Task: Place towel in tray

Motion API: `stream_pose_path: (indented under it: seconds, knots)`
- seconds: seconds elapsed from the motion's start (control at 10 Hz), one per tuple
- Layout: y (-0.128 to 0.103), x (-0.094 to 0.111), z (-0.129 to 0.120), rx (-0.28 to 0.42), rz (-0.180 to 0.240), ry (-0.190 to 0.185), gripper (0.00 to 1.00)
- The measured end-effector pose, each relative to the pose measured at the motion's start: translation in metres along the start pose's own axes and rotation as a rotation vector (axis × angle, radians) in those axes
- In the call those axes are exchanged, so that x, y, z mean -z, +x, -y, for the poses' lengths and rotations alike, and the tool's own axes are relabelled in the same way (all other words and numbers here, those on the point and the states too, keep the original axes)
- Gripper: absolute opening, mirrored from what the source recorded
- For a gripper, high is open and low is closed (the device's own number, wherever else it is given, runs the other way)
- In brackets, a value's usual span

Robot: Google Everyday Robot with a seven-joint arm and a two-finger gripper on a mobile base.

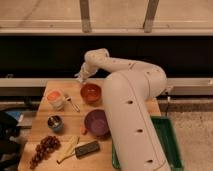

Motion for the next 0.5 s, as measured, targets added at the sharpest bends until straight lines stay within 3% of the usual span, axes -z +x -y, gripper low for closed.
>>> stream_pose_path:
  seconds: [0.3,0.5]
  knots:
    - [0.0,0.052,0.002,0.066,-0.103,-0.084,0.0]
    - [0.024,0.075,-0.005,0.105,-0.199,-0.119,0.0]
